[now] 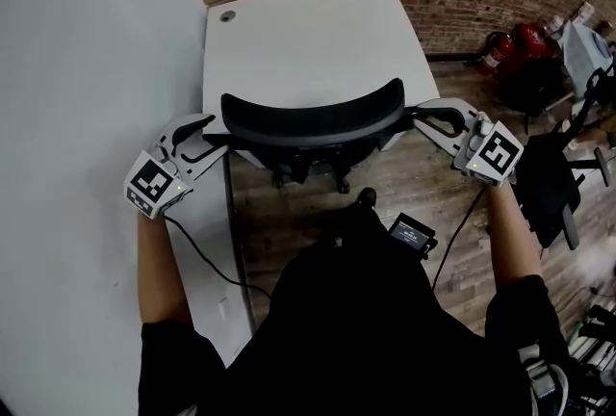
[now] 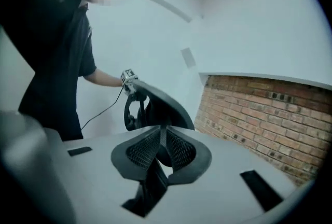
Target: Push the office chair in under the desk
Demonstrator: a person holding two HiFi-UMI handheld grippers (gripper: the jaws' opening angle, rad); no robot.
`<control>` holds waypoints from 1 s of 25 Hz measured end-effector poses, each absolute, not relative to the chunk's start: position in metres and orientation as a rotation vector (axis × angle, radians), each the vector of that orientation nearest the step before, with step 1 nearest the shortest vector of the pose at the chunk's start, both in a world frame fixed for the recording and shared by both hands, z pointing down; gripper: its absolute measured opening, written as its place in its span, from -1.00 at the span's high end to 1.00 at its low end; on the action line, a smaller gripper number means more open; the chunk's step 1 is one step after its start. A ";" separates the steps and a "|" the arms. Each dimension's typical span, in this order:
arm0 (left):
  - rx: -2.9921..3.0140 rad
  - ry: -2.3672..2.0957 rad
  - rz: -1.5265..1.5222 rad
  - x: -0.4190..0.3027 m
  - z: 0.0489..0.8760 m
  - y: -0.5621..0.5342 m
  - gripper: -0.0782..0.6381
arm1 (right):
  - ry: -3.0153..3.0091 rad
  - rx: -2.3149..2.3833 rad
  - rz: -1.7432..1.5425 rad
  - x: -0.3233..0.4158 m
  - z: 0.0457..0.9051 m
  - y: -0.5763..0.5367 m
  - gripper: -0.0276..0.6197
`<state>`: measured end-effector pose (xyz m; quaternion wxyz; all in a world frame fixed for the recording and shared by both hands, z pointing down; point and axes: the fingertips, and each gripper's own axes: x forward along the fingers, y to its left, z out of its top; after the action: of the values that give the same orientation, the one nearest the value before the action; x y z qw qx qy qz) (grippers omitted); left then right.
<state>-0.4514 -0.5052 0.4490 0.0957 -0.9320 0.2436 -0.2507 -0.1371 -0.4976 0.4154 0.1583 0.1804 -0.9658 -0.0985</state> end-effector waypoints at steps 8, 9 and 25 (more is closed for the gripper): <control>-2.712 0.913 -0.363 -0.417 0.378 -0.471 0.36 | -3.000 0.810 -0.210 -0.151 0.364 -0.464 0.86; -2.716 0.932 -0.329 -0.415 0.373 -0.467 0.41 | -3.011 0.844 -0.199 -0.151 0.361 -0.462 0.87; -2.934 1.194 0.264 -0.403 0.408 -0.390 0.73 | -3.292 0.887 0.177 -0.148 0.362 -0.398 0.90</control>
<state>-0.4032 -0.3897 0.4081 -0.0184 -0.9229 0.3755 0.0829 -0.1484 -0.3975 0.3616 -0.1358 0.2573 -0.9554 0.0513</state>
